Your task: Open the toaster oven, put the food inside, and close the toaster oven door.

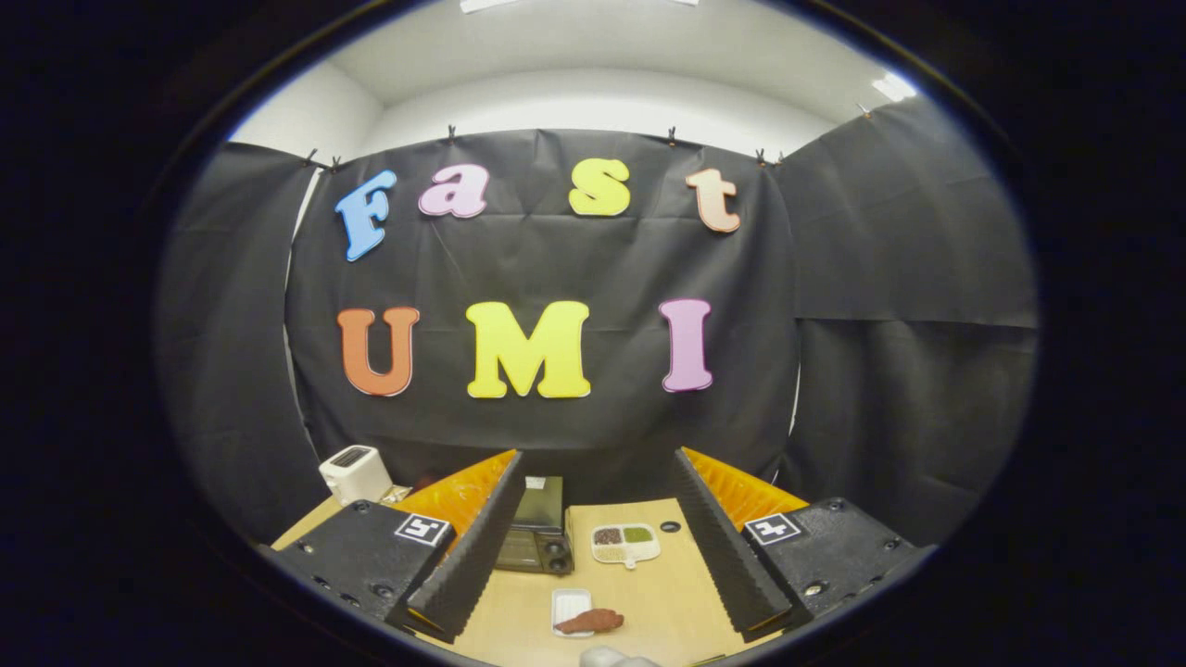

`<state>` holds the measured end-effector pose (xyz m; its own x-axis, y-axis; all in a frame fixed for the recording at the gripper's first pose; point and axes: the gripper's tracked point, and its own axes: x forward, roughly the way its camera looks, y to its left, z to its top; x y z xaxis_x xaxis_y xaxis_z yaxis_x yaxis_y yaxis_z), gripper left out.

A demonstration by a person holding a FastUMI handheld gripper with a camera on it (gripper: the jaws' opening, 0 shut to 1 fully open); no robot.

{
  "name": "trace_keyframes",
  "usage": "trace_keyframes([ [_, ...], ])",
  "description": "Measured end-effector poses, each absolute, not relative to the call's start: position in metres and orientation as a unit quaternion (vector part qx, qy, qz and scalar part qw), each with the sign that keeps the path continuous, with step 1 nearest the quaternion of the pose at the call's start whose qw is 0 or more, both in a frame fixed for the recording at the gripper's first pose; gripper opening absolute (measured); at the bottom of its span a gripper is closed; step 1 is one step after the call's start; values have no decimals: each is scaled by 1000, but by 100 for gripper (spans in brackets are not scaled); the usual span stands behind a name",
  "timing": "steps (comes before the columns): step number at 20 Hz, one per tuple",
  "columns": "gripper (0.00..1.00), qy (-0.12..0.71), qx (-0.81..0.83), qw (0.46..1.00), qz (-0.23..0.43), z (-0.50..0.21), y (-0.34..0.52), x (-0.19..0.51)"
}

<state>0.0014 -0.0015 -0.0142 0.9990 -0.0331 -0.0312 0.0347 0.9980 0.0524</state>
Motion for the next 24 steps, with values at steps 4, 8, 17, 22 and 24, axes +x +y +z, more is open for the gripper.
trace_keyframes([
  [4, 100, 20, 27, 999, -22, -23, 1, 15],
  [8, 100, 13, 33, 999, -16, -29, 19, 36],
  [17, 100, -2, 10, 999, 48, -75, 120, 107],
  [22, 100, 28, 14, 996, 82, -128, 176, 154],
  [24, 100, 48, 18, 995, 87, -153, 190, 172],
])
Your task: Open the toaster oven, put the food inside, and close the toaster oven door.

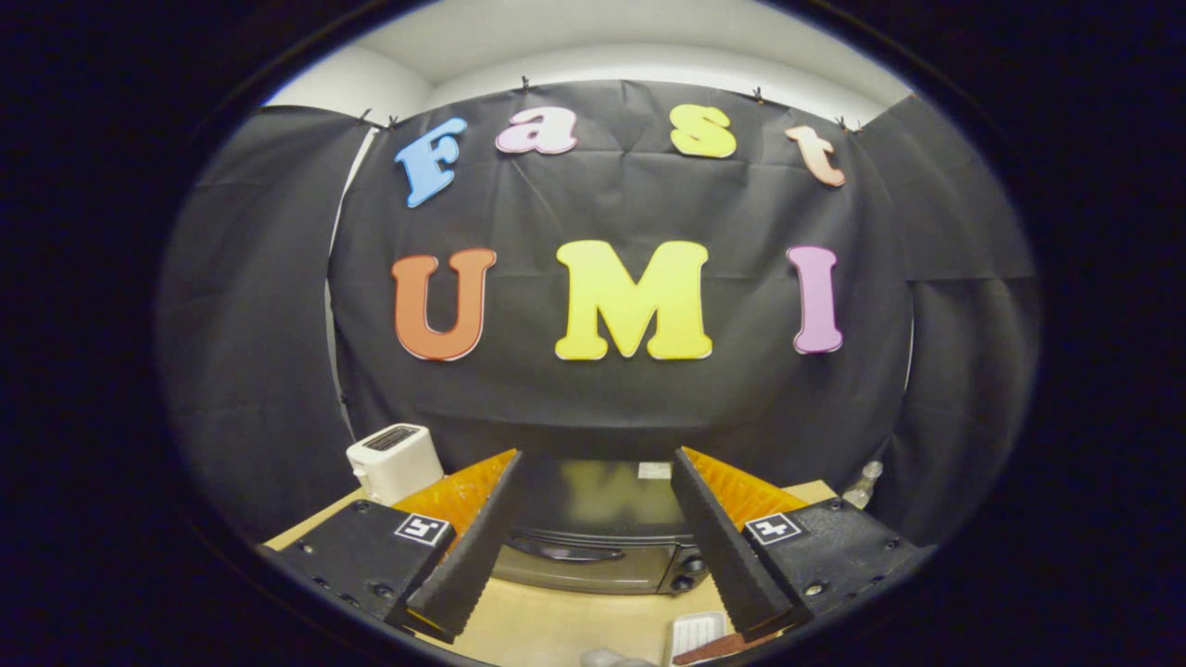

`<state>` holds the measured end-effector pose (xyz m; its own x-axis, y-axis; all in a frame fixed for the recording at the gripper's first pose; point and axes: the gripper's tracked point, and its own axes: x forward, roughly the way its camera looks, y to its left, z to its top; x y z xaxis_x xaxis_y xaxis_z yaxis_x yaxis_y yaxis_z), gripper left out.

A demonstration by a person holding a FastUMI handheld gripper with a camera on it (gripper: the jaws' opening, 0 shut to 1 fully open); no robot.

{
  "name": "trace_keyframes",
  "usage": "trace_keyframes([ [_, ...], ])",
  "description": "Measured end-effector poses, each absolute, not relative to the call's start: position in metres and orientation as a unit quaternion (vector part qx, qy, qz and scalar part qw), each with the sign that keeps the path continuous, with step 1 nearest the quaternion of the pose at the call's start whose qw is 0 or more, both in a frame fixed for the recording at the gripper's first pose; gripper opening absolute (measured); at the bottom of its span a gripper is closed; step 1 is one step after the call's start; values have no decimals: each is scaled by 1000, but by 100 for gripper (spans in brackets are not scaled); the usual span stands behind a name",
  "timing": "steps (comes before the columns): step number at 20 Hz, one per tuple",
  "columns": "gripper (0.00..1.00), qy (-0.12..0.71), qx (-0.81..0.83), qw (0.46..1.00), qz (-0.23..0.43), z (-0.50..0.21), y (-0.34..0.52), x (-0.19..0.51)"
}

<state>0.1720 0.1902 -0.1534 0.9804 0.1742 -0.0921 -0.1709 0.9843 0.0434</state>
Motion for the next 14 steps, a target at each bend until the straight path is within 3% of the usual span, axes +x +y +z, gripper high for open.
trace_keyframes([
  [8, 100, 135, 39, 988, 71, -250, 222, 238],
  [14, 100, 169, 22, 984, 49, -288, 225, 248],
])
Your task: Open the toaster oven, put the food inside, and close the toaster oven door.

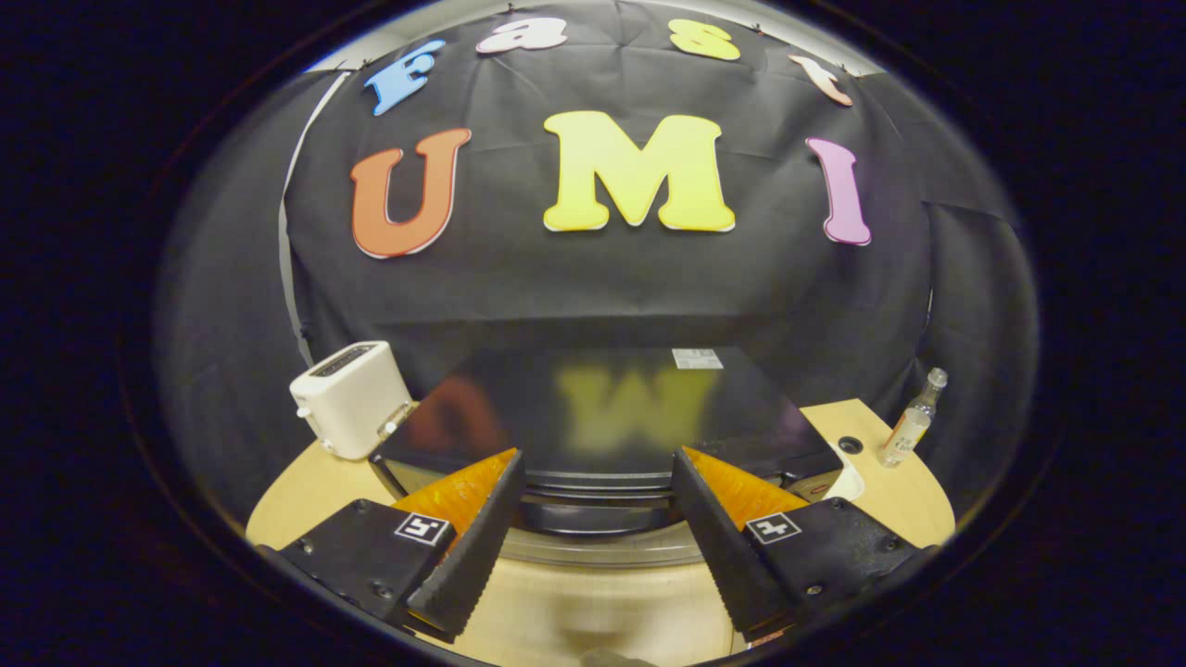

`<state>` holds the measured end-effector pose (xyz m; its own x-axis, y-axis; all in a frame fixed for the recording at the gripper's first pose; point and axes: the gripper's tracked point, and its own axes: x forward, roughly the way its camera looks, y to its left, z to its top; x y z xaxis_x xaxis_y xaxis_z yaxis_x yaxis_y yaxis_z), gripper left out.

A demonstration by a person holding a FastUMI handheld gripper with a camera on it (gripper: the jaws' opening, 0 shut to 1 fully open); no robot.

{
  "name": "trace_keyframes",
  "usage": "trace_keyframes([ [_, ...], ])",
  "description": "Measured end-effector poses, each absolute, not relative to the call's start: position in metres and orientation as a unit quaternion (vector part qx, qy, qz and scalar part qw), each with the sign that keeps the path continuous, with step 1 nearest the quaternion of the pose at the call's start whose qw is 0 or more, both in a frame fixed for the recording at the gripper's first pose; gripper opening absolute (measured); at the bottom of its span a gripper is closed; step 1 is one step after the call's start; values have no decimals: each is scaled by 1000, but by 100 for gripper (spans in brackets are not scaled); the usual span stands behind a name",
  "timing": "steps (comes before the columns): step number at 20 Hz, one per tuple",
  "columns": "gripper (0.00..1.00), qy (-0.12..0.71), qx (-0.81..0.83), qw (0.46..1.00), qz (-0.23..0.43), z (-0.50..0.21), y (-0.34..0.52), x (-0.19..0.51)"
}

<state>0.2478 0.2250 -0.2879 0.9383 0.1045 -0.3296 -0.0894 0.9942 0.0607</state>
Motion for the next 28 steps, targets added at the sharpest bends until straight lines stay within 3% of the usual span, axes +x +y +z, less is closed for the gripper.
trace_keyframes([
  [16, 100, 186, 11, 982, 42, -296, 223, 231],
  [28, 100, 210, -14, 976, 47, -323, 217, 172],
])
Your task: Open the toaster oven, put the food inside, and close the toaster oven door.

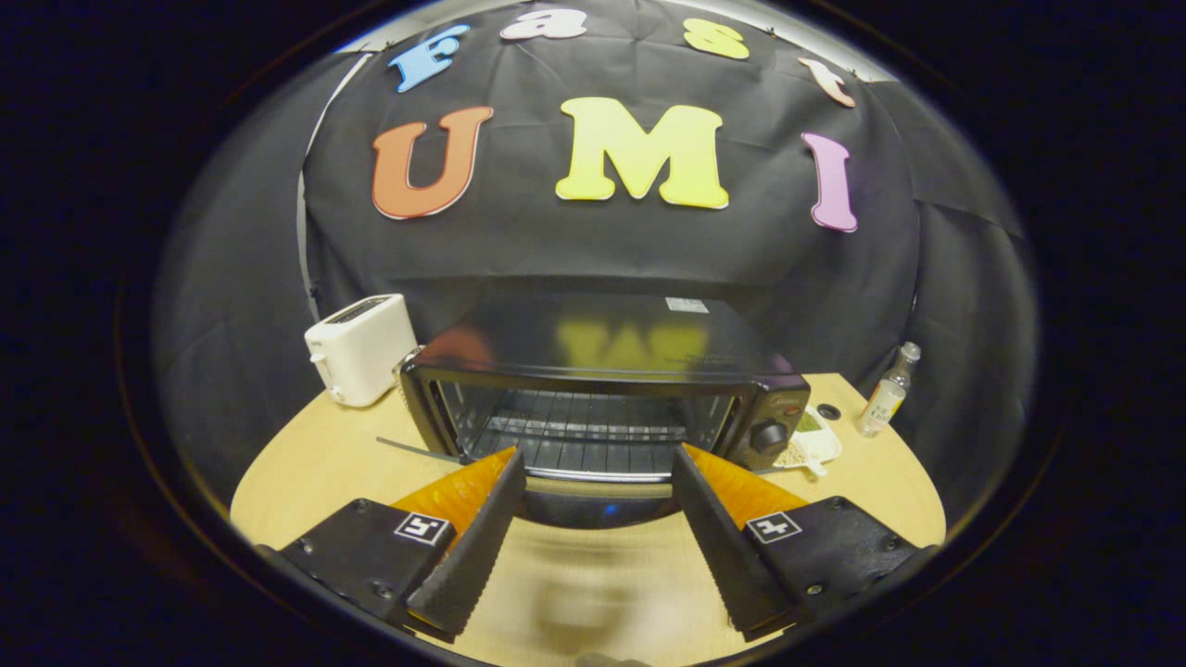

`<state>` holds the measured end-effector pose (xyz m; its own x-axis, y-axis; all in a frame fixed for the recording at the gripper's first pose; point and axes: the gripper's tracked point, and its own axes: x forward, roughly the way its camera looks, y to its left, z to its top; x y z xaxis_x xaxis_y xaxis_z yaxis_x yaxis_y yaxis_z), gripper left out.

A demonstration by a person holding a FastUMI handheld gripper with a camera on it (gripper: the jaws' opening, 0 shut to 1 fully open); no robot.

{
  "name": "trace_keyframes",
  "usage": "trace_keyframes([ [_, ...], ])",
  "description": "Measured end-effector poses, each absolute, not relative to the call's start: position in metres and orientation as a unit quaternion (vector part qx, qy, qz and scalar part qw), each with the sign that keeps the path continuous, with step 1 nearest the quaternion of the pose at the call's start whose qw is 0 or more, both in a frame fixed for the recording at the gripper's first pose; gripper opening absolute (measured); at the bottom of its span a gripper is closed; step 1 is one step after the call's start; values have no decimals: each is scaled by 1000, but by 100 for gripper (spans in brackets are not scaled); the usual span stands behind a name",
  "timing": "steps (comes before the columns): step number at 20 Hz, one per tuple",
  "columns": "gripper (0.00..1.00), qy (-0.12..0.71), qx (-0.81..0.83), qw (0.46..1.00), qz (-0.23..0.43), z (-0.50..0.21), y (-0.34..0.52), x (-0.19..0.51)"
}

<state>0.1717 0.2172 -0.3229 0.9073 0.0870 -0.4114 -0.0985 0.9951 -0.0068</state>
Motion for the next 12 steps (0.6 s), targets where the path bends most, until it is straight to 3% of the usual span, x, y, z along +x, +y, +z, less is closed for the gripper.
trace_keyframes([
  [12, 100, 270, -28, 961, 55, -378, 212, 114],
])
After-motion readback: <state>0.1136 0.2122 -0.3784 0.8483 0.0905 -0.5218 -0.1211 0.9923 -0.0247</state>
